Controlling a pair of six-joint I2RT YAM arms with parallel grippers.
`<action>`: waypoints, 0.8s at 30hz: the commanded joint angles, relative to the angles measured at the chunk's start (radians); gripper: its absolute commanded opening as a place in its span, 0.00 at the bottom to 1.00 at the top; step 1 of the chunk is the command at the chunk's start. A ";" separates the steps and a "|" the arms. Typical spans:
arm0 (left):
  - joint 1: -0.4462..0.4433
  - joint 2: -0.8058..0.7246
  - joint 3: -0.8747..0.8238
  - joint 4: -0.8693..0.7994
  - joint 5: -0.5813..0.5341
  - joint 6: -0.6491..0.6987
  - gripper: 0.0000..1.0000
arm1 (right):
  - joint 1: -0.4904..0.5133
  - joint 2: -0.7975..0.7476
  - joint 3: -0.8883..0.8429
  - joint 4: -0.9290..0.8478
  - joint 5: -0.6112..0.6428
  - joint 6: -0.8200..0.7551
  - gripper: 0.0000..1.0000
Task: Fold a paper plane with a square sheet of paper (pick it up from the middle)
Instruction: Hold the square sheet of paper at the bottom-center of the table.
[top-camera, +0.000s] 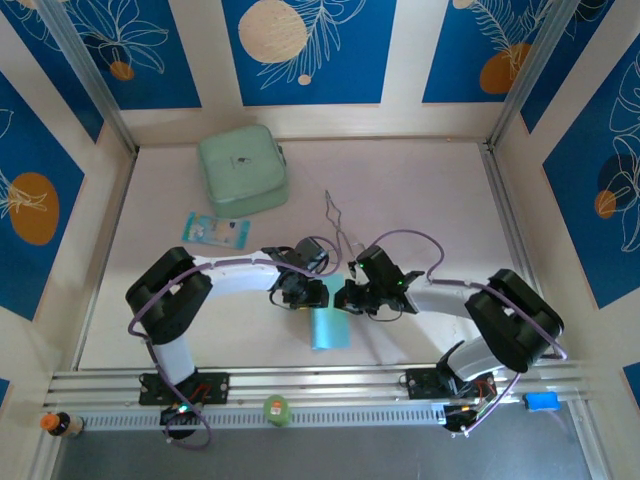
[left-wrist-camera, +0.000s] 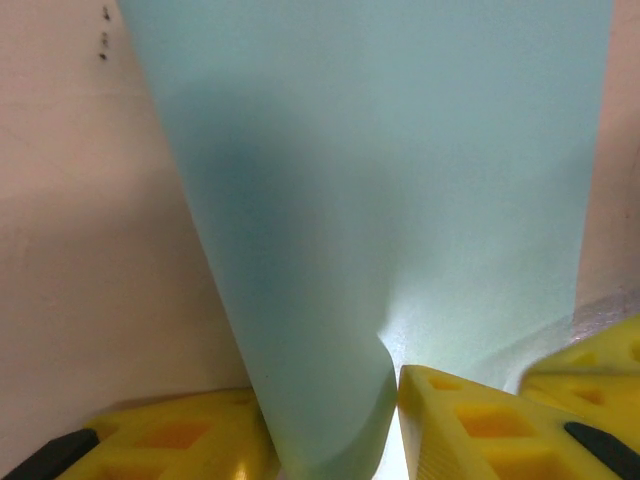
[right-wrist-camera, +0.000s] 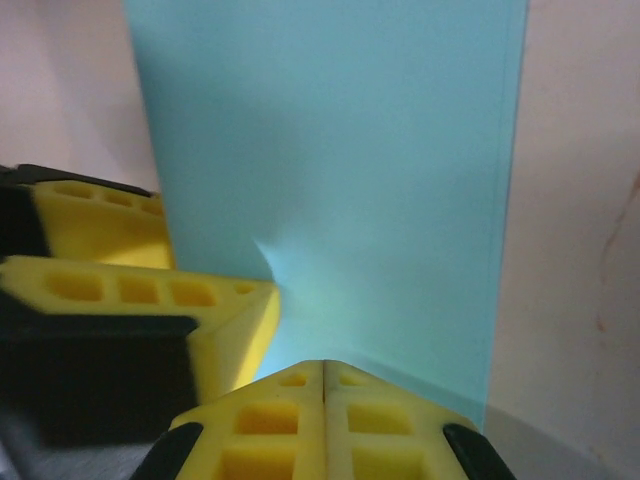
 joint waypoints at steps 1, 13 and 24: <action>0.008 0.098 -0.050 0.021 -0.115 0.023 0.41 | 0.020 0.041 0.013 -0.023 0.028 -0.027 0.00; 0.007 -0.012 -0.040 0.011 -0.106 0.010 0.46 | -0.014 0.023 -0.052 -0.084 0.068 -0.106 0.00; 0.032 -0.270 -0.107 0.163 0.020 -0.009 0.38 | -0.044 0.055 -0.039 -0.077 0.016 -0.141 0.00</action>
